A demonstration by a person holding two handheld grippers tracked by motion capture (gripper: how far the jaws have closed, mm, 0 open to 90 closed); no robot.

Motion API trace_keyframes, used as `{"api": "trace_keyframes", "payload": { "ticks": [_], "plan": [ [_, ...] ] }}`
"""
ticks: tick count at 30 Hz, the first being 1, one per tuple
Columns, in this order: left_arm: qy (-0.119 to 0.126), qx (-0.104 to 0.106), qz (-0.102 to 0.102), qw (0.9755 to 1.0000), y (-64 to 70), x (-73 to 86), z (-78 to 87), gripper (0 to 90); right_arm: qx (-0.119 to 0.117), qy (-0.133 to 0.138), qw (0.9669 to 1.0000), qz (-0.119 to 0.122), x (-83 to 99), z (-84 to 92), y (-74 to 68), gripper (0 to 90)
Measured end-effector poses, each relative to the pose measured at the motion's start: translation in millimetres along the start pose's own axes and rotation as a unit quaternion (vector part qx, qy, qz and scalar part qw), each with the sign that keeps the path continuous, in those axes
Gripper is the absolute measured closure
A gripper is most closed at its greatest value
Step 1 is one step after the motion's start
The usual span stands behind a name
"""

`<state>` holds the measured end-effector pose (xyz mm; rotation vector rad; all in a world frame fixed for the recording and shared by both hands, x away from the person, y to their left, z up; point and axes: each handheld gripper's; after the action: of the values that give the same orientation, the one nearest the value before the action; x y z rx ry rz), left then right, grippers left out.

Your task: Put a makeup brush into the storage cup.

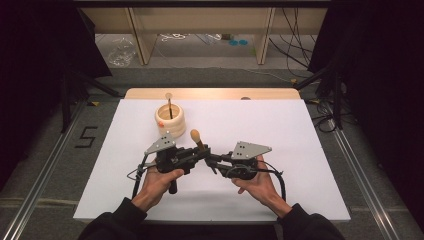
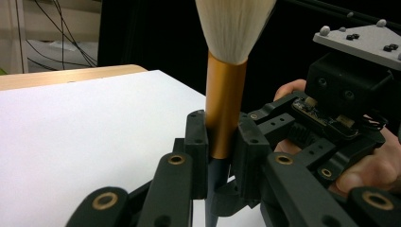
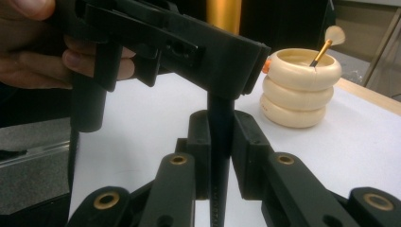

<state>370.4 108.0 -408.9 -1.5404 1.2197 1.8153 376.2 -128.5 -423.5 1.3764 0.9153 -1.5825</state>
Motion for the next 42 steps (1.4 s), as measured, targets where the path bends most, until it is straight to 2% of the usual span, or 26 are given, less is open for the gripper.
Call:
{"api": "trace_keyframes", "payload": {
  "ticks": [3,4,7,8,15,18,20,21,22,24,25,27,28,29,32,33,34,35,38,42],
  "plan": [
    [-0.003,-0.003,-0.002,1.0000,0.5,-0.1,0.1,78.2,0.004,0.004,1.0000,-0.002,0.3,-0.8,-0.1,78.5],
    [-0.006,-0.008,-0.003,0.9999,1.4,-0.2,0.3,78.2,-0.002,-0.005,1.0000,-0.004,-0.2,0.0,0.7,78.5],
    [-0.010,-0.005,-0.016,0.9998,1.6,-0.5,0.2,78.2,-0.004,-0.003,1.0000,-0.006,0.3,-0.9,0.7,78.4],
    [-0.010,-0.008,-0.010,0.9999,2.0,-0.3,0.2,78.2,-0.004,-0.002,1.0000,-0.007,0.4,-1.0,0.7,78.1],
    [-0.012,-0.015,-0.017,0.9997,3.4,1.2,-0.5,78.2,-0.005,-0.014,0.9998,-0.017,1.3,-1.7,0.9,76.1],
    [-0.012,-0.021,-0.026,0.9994,3.2,-0.6,1.0,78.1,-0.006,-0.018,0.9995,-0.025,2.2,-3.1,0.0,69.7],
    [-0.010,-0.022,-0.040,0.9989,1.2,-2.7,2.7,78.1,0.001,-0.029,0.9991,-0.029,2.6,-3.3,-0.1,60.2],
    [-0.011,-0.034,-0.039,0.9986,1.6,-3.6,4.4,78.2,0.005,-0.030,0.9990,-0.033,3.1,-3.5,0.5,56.9],
    [-0.013,-0.033,-0.050,0.9981,-0.4,-5.1,6.0,78.2,0.008,-0.039,0.9984,-0.039,3.1,-2.5,1.0,54.4],
    [-0.016,-0.052,-0.051,0.9972,-2.9,-7.4,9.3,78.2,0.011,-0.044,0.9978,-0.049,3.8,-0.8,2.6,49.5],
    [-0.021,-0.056,-0.060,0.9964,-5.3,-9.1,11.4,78.2,0.015,-0.045,0.9980,-0.042,3.9,0.8,4.3,47.8],
    [-0.026,-0.069,-0.064,0.9952,-8.2,-11.5,15.2,78.2,0.027,-0.053,0.9972,-0.045,3.7,4.4,6.1,43.9],
    [-0.030,-0.071,-0.074,0.9943,-11.0,-13.1,17.1,78.2,0.034,-0.052,0.9971,-0.044,3.8,6.1,7.4,42.8],
    [-0.032,-0.084,-0.067,0.9937,-12.0,-13.7,19.3,78.2,0.036,-0.057,0.9965,-0.049,3.6,8.2,8.3,41.2],
    [-0.038,-0.102,-0.069,0.9916,-17.5,-16.7,25.3,78.1,0.049,-0.058,0.9959,-0.049,3.6,12.3,11.2,38.2],
    [-0.042,-0.102,-0.077,0.9909,-20.3,-18.1,27.6,78.1,0.051,-0.057,0.9956,-0.054,3.9,12.9,11.4,36.9],
    [-0.041,-0.111,-0.069,0.9906,-21.1,-18.4,29.1,78.1,0.056,-0.064,0.9949,-0.055,3.3,14.3,11.7,35.8],
    [-0.041,-0.117,-0.071,0.9898,-22.8,-19.3,31.2,78.1,0.063,-0.065,0.9945,-0.053,3.0,15.9,12.1,34.7],
    [-0.042,-0.129,-0.070,0.9883,-27.2,-21.7,36.5,78.1,0.074,-0.065,0.9938,-0.052,2.9,18.9,13.2,32.0],
    [-0.046,-0.138,-0.078,0.9863,-32.4,-25.0,42.7,78.1,0.082,-0.067,0.9929,-0.055,2.9,22.5,14.0,30.0]
  ]
}}
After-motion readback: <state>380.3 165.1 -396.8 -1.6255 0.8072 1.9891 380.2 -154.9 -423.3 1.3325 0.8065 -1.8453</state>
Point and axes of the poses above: each handheld gripper's, and its own axes: z roughly backward along the jaws, x roughly out of its underside, y roughly to its right, and after that the axes turned 10 degrees about y, right-handed
